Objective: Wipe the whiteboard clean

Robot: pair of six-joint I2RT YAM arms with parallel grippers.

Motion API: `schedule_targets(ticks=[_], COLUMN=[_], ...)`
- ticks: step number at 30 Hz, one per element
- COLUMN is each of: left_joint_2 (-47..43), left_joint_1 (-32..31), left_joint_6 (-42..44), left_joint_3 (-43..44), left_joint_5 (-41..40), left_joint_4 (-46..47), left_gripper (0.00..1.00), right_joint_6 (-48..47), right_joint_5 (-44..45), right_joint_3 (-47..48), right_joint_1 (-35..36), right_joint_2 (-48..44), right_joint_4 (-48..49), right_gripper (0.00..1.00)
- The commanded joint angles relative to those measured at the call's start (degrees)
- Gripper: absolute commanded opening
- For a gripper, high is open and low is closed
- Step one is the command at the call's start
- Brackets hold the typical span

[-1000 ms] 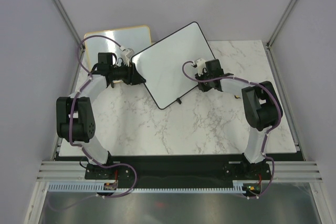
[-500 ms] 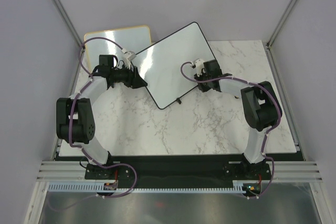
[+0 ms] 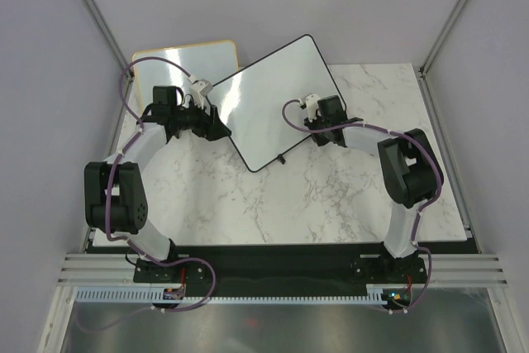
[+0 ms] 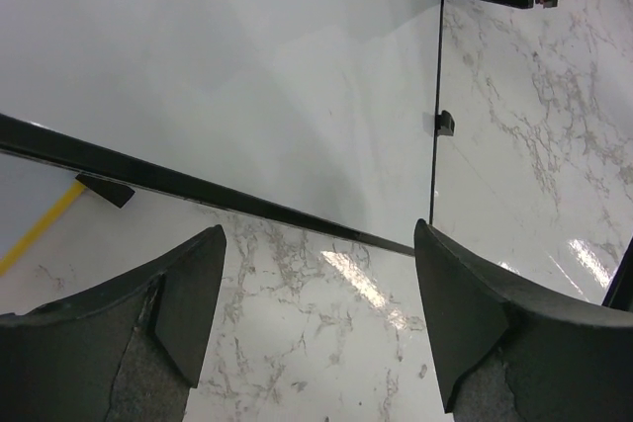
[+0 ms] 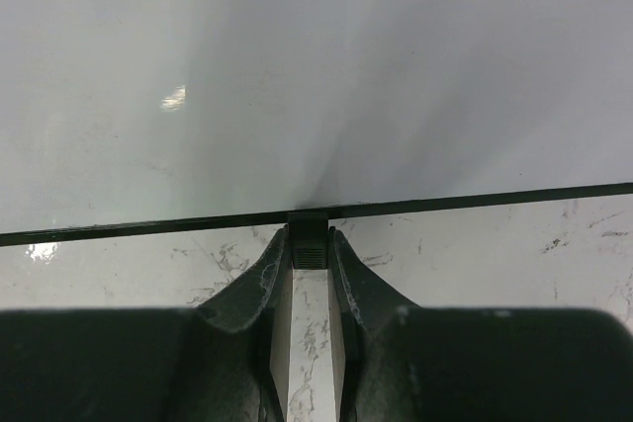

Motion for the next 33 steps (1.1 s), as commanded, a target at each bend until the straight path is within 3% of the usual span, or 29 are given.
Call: schedule_targets(ticks=[1, 16, 21, 33], left_joint_2=[-2.3, -3.6, -3.8, -4.2], left_joint_1=[-0.2, -0.2, -0.2, -0.2], left_joint_6=[2.4, 2.8, 3.0, 3.4], left_joint_3=[-0.5, -1.0, -1.0, -1.0], left_joint_5=[-1.0, -1.6, -1.7, -1.7], left_joint_4=[0.4, 0.4, 0.3, -0.5], left_gripper=[0.83, 0.84, 0.84, 0.84], right_joint_6=[0.9, 2.5, 3.0, 4.3], right_joint_5=[-2.1, -2.5, -1.9, -1.7], right_joint_3=[-2.5, -3.9, -3.6, -3.8], right_joint_1=[1.8, 2.3, 2.2, 2.3], right_joint_2=[-0.4, -1.9, -1.6, -2.5], right_joint_4=[-5.4, -5.9, -5.9, -5.8], right_gripper=[0.0, 0.01, 0.31, 0.53])
